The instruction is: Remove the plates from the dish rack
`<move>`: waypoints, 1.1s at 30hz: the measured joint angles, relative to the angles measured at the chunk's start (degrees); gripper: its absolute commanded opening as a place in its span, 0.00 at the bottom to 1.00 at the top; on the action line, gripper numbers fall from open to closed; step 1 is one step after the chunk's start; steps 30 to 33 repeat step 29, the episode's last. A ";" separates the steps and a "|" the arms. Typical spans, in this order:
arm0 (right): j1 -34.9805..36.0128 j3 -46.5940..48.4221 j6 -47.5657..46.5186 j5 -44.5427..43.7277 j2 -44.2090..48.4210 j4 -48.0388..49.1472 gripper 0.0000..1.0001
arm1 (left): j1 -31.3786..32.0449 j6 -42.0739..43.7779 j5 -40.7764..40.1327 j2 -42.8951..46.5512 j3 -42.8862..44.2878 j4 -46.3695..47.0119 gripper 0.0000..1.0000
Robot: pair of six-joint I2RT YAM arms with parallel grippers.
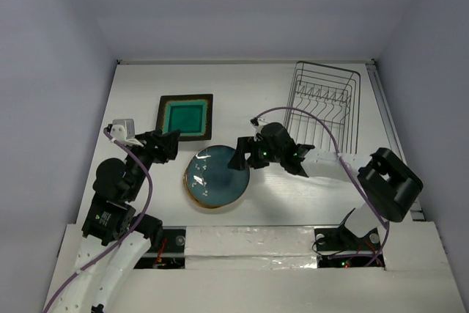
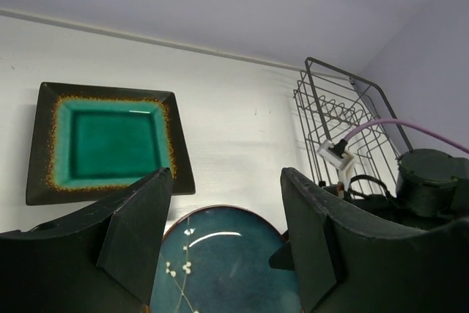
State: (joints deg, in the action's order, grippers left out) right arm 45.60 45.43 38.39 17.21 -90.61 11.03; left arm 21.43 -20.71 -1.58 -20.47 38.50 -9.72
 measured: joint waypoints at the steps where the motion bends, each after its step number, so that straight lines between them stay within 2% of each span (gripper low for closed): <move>1: 0.22 0.07 -0.39 -1.09 0.92 -0.85 0.98 | 0.00 -0.09 0.00 -0.02 0.00 0.02 0.59; 9: 2.60 6.29 -5.29 -12.63 8.41 -12.17 0.99 | 0.00 -0.37 0.46 -0.24 0.02 -0.07 0.67; 12: 3.39 9.20 -7.17 -17.05 12.17 -15.72 0.95 | 0.00 -0.44 0.44 -0.98 0.98 -1.14 0.68; 14: 3.69 10.29 -8.57 -20.06 16.17 -17.86 0.87 | 0.00 -0.44 0.44 -1.46 2.19 -1.62 0.70; 15: 4.04 10.40 -9.27 -21.68 19.10 -18.78 0.64 | 0.00 -0.42 0.46 -1.62 3.13 -1.99 0.71; 18: 4.35 10.47 -11.56 -27.04 30.14 -20.90 0.07 | 0.00 -0.13 0.50 -1.86 6.80 -2.56 0.75; 19: 4.35 10.47 -12.39 -29.40 34.75 -21.29 0.00 | 0.00 0.09 0.48 -1.88 8.35 -2.60 0.78; 22: 4.37 11.39 -14.51 -37.11 48.92 -21.51 0.01 | 0.00 0.68 0.35 -1.84 12.81 -2.23 0.81; 23: 4.37 11.50 -15.15 -39.76 52.39 -21.38 0.11 | 0.00 0.92 0.20 -1.77 13.97 -1.84 0.81; 24: 4.37 11.52 -15.74 -42.60 57.22 -21.09 0.37 | 0.00 1.11 0.09 -1.66 14.67 -1.42 0.81; 28: 4.35 9.77 -16.46 -51.21 67.41 -19.15 0.87 | 0.00 1.31 -0.50 -1.40 14.60 -0.81 0.82; 33: 4.35 8.61 -16.15 -52.57 67.95 -19.04 0.89 | 0.00 1.29 -0.52 -1.40 13.94 -0.76 0.83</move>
